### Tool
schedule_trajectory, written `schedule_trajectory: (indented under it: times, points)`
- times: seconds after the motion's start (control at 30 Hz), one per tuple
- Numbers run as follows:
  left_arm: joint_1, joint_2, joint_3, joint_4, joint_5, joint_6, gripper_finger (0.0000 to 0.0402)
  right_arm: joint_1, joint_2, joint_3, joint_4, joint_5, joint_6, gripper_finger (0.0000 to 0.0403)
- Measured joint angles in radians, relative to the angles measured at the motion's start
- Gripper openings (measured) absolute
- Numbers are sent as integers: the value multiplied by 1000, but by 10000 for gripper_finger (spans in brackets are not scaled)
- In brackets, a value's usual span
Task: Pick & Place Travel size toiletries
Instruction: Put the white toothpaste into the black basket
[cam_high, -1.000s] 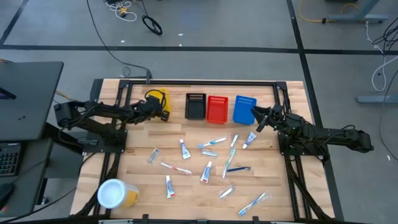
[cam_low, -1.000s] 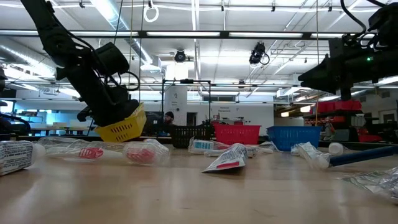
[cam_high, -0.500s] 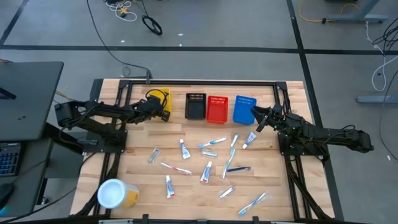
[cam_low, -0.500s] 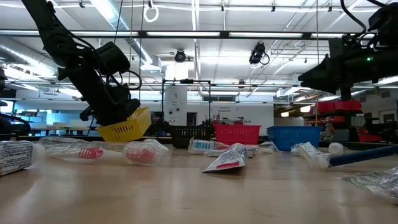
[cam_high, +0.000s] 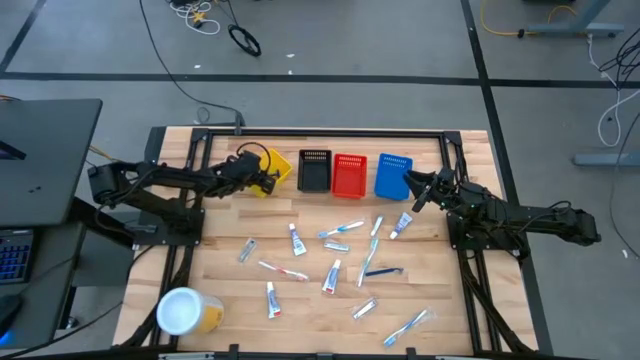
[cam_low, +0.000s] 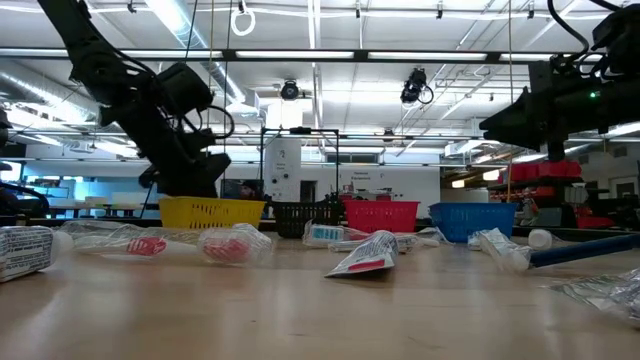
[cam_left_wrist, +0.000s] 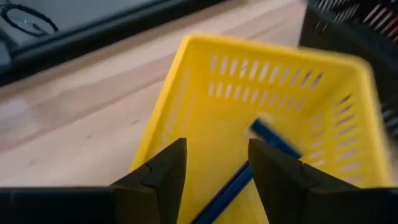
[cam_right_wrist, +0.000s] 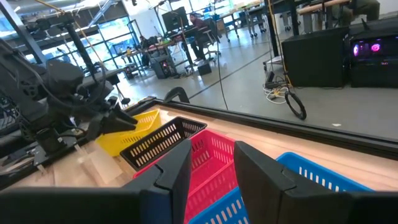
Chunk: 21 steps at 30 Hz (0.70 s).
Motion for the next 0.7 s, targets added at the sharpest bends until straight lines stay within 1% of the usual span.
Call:
schedule_trajectory:
  times: [0.07, 0.23, 0.3, 0.4, 0.5, 0.7]
  points:
    - [-4, 0, 20, 0, 1, 5, 182, 0, 0, 0, 0, 0, 0, 131]
    - [-20, 0, 84, -6, 3, 90, 180, 0, 0, 0, 0, 0, 0, 131]
    - [-31, 0, 111, -8, 31, 132, 180, 0, 0, 0, 0, 0, 0, 131]
    - [-58, 0, 152, -6, 136, 205, 181, 0, 0, 0, 0, 0, 0, 131]
    - [-95, -1, 178, -6, 280, 272, 179, 0, 0, 0, 0, 0, 0, 131]
    - [-201, -1, 185, -18, 548, 452, 174, 0, 0, 0, 0, 0, 0, 131]
